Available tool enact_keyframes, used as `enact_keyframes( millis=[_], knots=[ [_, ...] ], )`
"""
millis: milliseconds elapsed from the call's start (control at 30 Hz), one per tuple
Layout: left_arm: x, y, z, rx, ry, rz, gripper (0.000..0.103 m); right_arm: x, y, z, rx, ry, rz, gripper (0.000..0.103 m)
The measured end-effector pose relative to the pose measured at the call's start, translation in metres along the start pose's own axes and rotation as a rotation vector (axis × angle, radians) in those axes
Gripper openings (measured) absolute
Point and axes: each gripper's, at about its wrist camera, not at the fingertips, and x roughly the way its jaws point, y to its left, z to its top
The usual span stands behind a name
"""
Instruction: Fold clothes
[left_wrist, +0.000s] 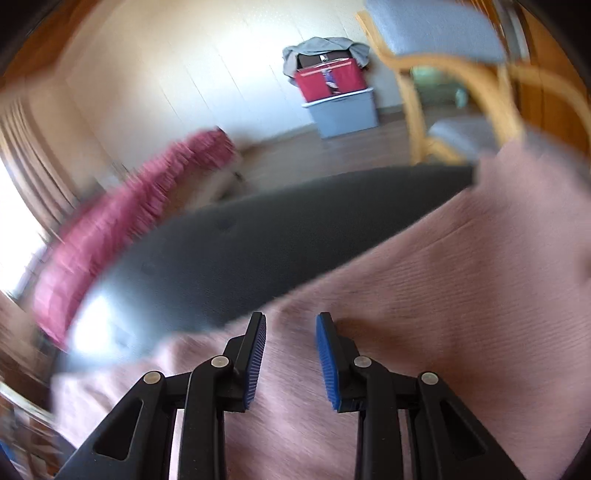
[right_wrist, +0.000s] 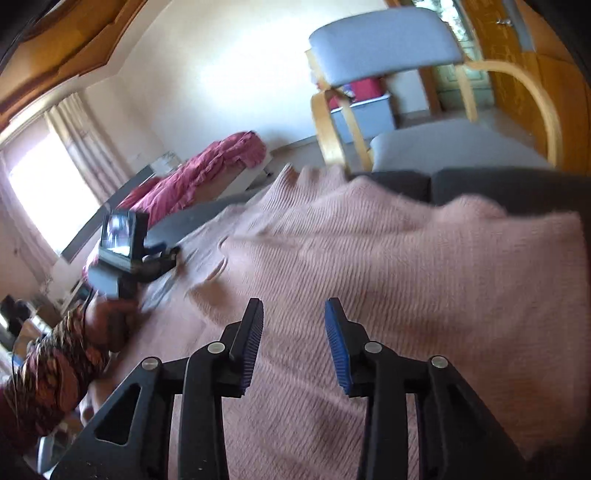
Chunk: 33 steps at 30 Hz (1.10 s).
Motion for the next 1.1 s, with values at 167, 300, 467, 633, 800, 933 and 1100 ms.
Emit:
enact_keyframes(
  millis=[167,300,467,633,800,933,1100],
  knots=[
    [-0.028,-0.012,-0.003,-0.269,0.107,-0.497,0.028,0.004,-0.011,-0.003,0.046,0.034,0.032,0.038],
    [-0.039,-0.055,-0.008,-0.22,0.147,-0.581,0.028,0.01,-0.022,-0.003,0.121,0.034,0.088,0.038],
    [-0.053,-0.092,-0.011,-0.165,0.093,-0.529,0.028,0.01,-0.021,-0.004,0.124,0.031,0.089,0.038],
    [-0.062,-0.114,-0.021,-0.088,-0.003,-0.417,0.028,0.008,-0.018,0.0,0.124,0.031,0.09,0.04],
    [-0.062,-0.125,-0.022,-0.047,-0.038,-0.369,0.028,0.007,-0.017,0.0,0.122,0.034,0.084,0.04],
    [-0.059,-0.124,-0.021,-0.058,-0.041,-0.379,0.029,0.005,-0.018,0.0,0.12,0.036,0.079,0.041],
    [-0.059,-0.133,-0.018,-0.038,-0.049,-0.353,0.029,0.005,-0.019,-0.001,0.123,0.038,0.078,0.041]
  ],
)
